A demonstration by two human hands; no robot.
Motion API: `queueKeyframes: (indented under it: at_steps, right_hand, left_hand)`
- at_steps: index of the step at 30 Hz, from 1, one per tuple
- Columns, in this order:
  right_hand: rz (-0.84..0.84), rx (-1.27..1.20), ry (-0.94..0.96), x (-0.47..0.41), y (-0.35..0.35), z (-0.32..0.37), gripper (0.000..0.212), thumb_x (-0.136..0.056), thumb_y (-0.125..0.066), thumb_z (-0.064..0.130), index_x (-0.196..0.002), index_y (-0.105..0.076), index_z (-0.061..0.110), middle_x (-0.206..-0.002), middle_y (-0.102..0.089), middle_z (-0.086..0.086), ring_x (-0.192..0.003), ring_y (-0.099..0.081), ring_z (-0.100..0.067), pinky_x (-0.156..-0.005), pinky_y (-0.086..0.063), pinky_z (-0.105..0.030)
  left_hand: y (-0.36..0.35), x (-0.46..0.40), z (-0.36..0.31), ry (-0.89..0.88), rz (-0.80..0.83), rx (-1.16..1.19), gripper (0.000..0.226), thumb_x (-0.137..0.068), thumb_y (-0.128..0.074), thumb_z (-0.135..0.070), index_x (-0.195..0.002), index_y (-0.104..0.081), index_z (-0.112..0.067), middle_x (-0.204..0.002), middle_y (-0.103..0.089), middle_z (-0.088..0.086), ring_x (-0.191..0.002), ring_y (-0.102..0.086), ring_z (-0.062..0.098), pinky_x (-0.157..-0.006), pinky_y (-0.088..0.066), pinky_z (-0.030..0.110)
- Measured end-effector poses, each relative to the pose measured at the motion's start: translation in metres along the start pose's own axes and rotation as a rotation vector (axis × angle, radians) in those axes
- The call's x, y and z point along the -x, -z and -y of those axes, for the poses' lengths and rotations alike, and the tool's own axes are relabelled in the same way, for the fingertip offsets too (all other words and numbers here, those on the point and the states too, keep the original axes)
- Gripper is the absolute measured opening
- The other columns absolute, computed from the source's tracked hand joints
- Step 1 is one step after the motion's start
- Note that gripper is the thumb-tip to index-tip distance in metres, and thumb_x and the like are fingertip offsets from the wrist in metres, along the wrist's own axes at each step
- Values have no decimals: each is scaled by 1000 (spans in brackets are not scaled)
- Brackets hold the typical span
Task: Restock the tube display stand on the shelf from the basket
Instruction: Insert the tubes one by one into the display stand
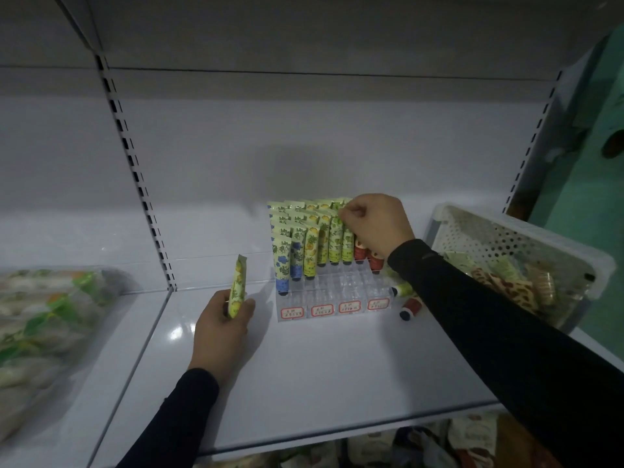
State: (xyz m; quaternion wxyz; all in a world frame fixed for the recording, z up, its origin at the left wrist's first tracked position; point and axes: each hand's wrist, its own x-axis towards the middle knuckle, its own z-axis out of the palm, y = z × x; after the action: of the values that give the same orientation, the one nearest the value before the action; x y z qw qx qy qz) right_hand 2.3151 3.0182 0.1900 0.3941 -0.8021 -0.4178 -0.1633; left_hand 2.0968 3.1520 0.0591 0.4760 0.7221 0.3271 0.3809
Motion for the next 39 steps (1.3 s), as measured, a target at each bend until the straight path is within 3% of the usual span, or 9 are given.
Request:
queueKeyframes:
  at_steps: [5, 10, 15, 18, 22, 26, 29, 33, 39]
  right_hand:
    - [35, 99, 13, -3, -12, -5, 36, -93, -59, 24, -70, -68, -3, -69, -65, -17, -67, -58, -25, -58, -31, -22]
    - [40, 164, -3, -9, -14, -5, 37, -91, -60, 25, -64, -65, -1, -67, -64, -14, -65, -59, -24, -59, -39, -26]
    - [68, 144, -52, -10, -11, -3, 37, -91, -60, 24, -64, -65, -1, -64, -61, -11, -62, -56, -22, -62, -36, -22]
    - [67, 151, -67, -9, -12, -1, 40, -91, -60, 24, -57, -57, 3, -54, -51, -7, -52, -47, -17, -61, -33, -22]
    - [69, 151, -83, -7, -12, 1, 39, -92, -59, 28, -71, -69, -3, -67, -66, -17, -61, -61, -26, -61, -44, -25]
    - [12, 77, -73, -3, -7, 2, 38, -91, -60, 30, -73, -70, -2, -69, -67, -17, -63, -63, -28, -70, -54, -35]
    - [-50, -15, -91, 5, 4, 5, 33, -92, -60, 31, -78, -73, 4, -69, -69, -8, -65, -64, -22, -70, -54, -32]
    - [-115, -34, -63, 21, 18, 3, 43, -94, -56, 35, -65, -66, 4, -59, -63, -8, -60, -58, -21, -66, -47, -28]
    - [8, -189, -100, 53, 26, 1, 42, -94, -58, 39, -67, -68, 8, -64, -67, -6, -61, -62, -21, -66, -53, -32]
  left_hand:
    - [0, 0, 1, -3, 0, -6, 7, -95, -58, -22, -92, -60, -16, -83, -65, 13, -67, -55, 21, -60, -44, 28]
    - [0, -2, 2, -1, 3, -5, 7, -94, -59, -22, -92, -59, -16, -85, -66, 14, -66, -55, 21, -61, -47, 29]
    - [-1, -2, 3, 3, -1, -4, 8, -95, -59, -23, -92, -60, -16, -85, -66, 13, -67, -54, 20, -60, -45, 28]
    - [0, -1, 2, 6, -1, 4, 8, -95, -59, -23, -94, -60, -15, -86, -66, 12, -67, -54, 20, -60, -45, 28]
    - [0, -1, 1, 3, 1, 0, 8, -95, -58, -23, -93, -59, -16, -86, -66, 12, -67, -55, 20, -59, -44, 27]
    - [0, 0, 1, -3, -1, 8, 6, -95, -59, -23, -93, -59, -17, -86, -66, 11, -67, -55, 20, -60, -43, 26]
    - [0, -1, 1, 5, -5, 24, 6, -94, -60, -23, -98, -58, -18, -89, -67, 9, -68, -57, 20, -60, -44, 26]
    - [3, 0, -2, 40, -20, 99, 13, -93, -63, -25, -101, -54, -21, -91, -68, 11, -66, -60, 19, -61, -46, 29]
    - [7, 12, -22, -13, 86, 215, 10, -94, -62, -17, -101, -56, -13, -75, -63, 15, -62, -58, 20, -56, -50, 28]
